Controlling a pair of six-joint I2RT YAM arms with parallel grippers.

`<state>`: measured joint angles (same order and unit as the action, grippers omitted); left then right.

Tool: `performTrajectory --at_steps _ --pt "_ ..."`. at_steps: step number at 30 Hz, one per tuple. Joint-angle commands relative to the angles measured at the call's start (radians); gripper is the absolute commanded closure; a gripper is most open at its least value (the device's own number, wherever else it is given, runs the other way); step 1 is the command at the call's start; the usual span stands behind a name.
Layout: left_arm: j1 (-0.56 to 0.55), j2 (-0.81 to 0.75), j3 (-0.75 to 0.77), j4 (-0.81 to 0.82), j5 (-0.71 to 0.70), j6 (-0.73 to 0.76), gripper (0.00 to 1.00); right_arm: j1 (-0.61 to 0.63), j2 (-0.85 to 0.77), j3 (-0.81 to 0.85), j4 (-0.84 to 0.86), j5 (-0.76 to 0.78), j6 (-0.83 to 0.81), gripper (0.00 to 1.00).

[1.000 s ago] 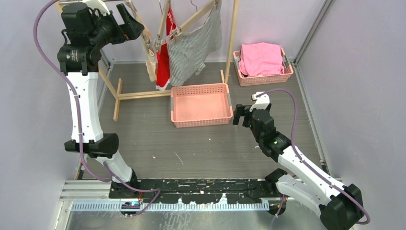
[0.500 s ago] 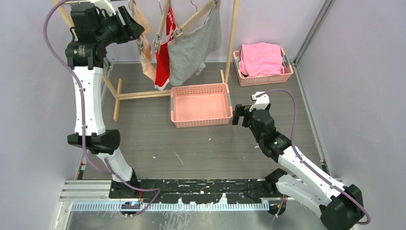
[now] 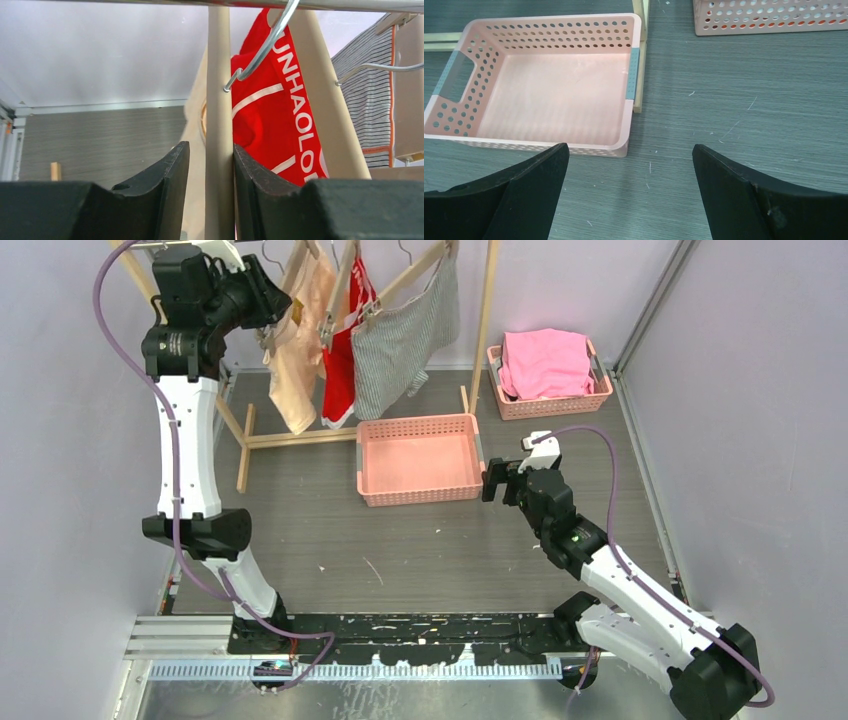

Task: Remove the underwear clipped to the hanger

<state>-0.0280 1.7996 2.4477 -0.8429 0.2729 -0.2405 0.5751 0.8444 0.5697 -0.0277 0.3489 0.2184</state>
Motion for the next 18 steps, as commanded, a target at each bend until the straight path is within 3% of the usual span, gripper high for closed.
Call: performTrajectory --at_steps 1,4,8,16,18 --pt "-0.003 -0.061 0.007 0.066 -0.048 0.068 0.65 0.011 -0.002 0.005 0.074 -0.023 -0.005 0.0" --pt "-0.003 -0.059 0.018 0.047 -0.046 0.089 0.67 0.016 0.006 0.005 0.083 -0.029 -0.005 0.0" --pt "-0.003 -0.068 0.019 0.043 -0.049 0.109 0.57 0.027 0.02 0.013 0.083 -0.034 -0.012 0.0" --pt "-0.008 -0.088 0.019 0.041 -0.04 0.13 0.62 0.045 0.031 0.011 0.093 -0.023 -0.015 0.0" --pt "-0.014 -0.096 0.015 0.04 -0.041 0.136 0.69 0.048 0.034 0.012 0.096 -0.022 -0.016 0.0"
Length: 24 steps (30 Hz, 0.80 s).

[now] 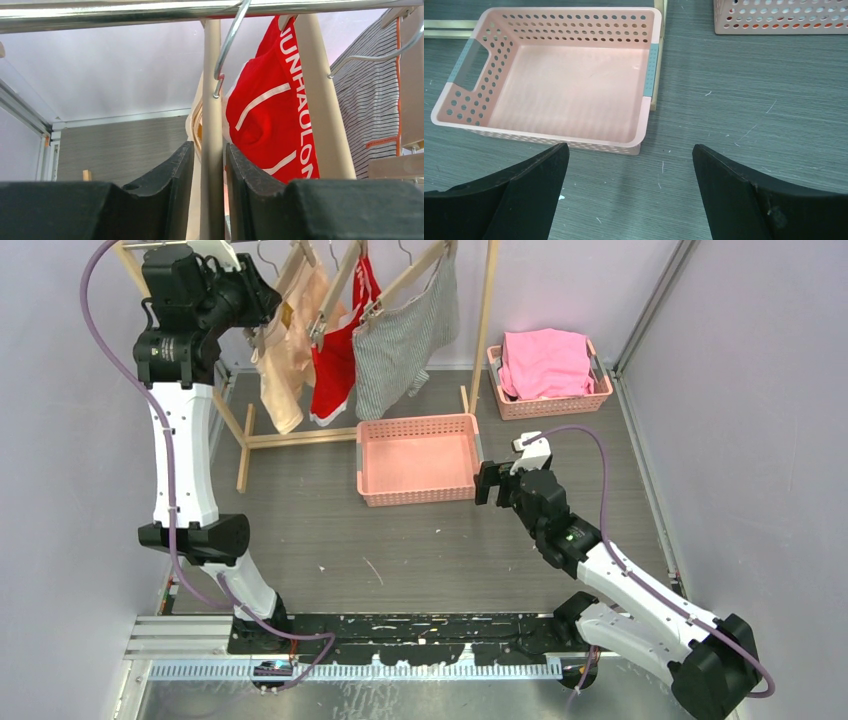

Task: Remove the underwear clipped to the hanger

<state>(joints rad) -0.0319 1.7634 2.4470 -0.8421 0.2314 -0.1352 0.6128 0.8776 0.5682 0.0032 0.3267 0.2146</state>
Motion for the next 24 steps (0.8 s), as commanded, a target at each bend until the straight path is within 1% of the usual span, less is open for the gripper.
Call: performTrajectory --at_steps 1,6,10,13,20,24 --pt "-0.013 -0.065 0.016 0.037 -0.002 0.037 0.73 0.011 0.002 0.014 0.065 0.0 -0.011 0.0" --pt "-0.02 -0.071 0.011 0.022 -0.006 0.058 0.99 0.017 -0.003 0.011 0.064 0.012 -0.009 0.0" --pt "-0.028 -0.074 -0.011 -0.004 -0.002 0.082 1.0 0.02 -0.011 0.008 0.068 0.01 -0.009 0.0" --pt "-0.033 -0.084 -0.033 0.013 0.037 0.107 1.0 0.02 -0.011 0.008 0.065 0.01 -0.014 0.0" --pt "-0.033 -0.11 -0.056 0.179 -0.047 0.088 1.0 0.022 0.001 -0.003 0.073 0.007 -0.008 0.0" --pt "-0.033 -0.101 -0.021 0.205 -0.072 0.087 1.0 0.022 0.004 -0.009 0.077 0.014 -0.01 0.0"
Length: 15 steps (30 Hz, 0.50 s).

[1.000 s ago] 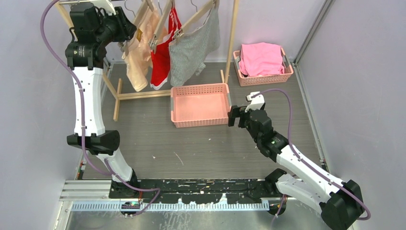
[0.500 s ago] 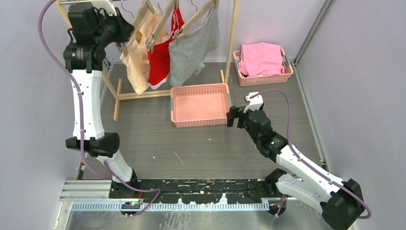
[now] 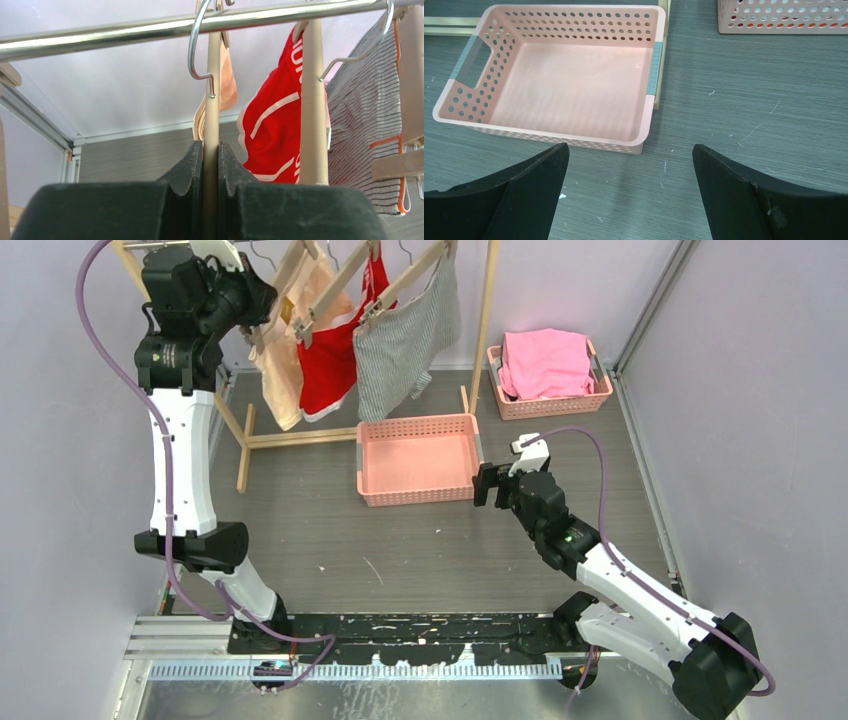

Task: Remove the underwear clipped to the hanger

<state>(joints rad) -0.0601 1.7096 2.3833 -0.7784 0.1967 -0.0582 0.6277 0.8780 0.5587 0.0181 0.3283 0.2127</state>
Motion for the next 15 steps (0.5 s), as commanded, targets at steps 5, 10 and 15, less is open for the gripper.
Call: performTrajectory --at_steps 5,10,15 --pt "-0.005 -0.084 -0.001 0.162 -0.057 0.013 1.0 0.007 0.011 -0.004 0.069 0.019 -0.02 0.0" --pt "-0.004 -0.245 -0.24 0.296 -0.104 0.029 1.0 0.007 0.021 -0.014 0.087 0.018 -0.018 0.0" --pt "-0.004 -0.322 -0.3 0.267 -0.124 0.048 1.0 0.008 0.031 -0.017 0.099 0.015 -0.007 0.0"
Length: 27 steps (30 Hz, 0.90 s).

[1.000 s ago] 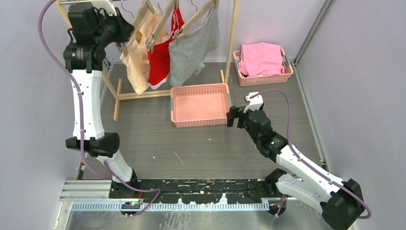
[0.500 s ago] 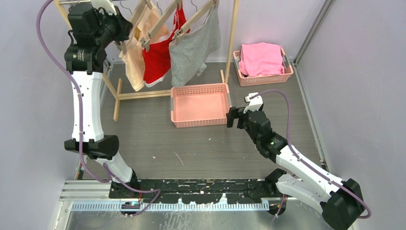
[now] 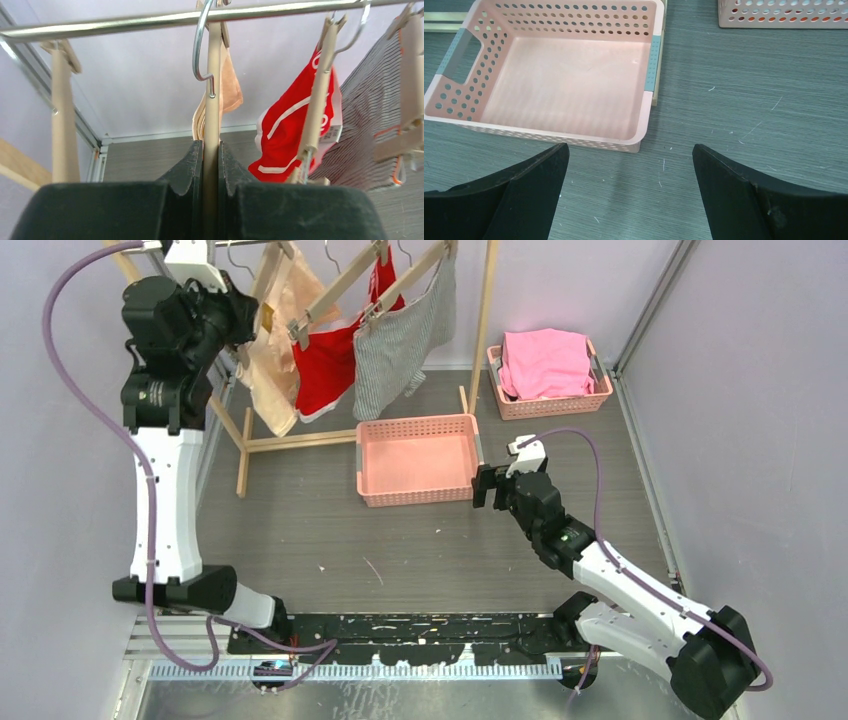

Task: Remove the underwear clipped to the hanger

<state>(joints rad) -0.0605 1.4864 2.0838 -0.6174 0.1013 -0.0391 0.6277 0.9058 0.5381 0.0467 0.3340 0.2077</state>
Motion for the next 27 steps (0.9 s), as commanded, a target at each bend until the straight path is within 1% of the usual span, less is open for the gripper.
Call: performTrajectory --at_steps 1,5,10,12,15,19,22,25,27 --pt "-0.005 -0.109 -0.012 0.092 -0.028 0.03 1.0 0.008 0.006 0.005 0.073 0.008 0.001 0.0" --pt "-0.004 -0.146 -0.112 0.114 -0.032 0.045 1.0 0.008 0.02 0.009 0.079 -0.002 0.005 0.0" --pt "-0.004 -0.191 -0.182 0.135 -0.04 0.043 1.0 0.009 0.016 -0.001 0.069 0.001 0.006 0.0" --pt "-0.004 -0.208 -0.198 0.096 -0.04 0.049 1.0 0.008 0.009 -0.004 0.064 0.012 0.006 0.0" --pt "-0.004 -0.248 -0.227 -0.01 -0.03 0.049 1.0 0.008 0.005 -0.004 0.065 0.02 0.008 0.0" --pt "-0.008 -0.365 -0.399 -0.091 -0.008 0.002 1.0 0.008 0.031 0.008 0.078 0.01 0.031 0.0" --pt "-0.016 -0.468 -0.545 -0.115 0.011 -0.043 1.0 0.009 0.074 0.036 0.093 -0.025 0.048 0.0" --pt "-0.033 -0.546 -0.619 -0.162 0.037 -0.055 1.0 0.009 0.101 0.069 0.087 -0.076 0.051 0.0" --pt "-0.041 -0.591 -0.656 -0.2 0.091 -0.067 1.0 0.009 0.104 0.071 0.101 -0.091 0.062 0.0"
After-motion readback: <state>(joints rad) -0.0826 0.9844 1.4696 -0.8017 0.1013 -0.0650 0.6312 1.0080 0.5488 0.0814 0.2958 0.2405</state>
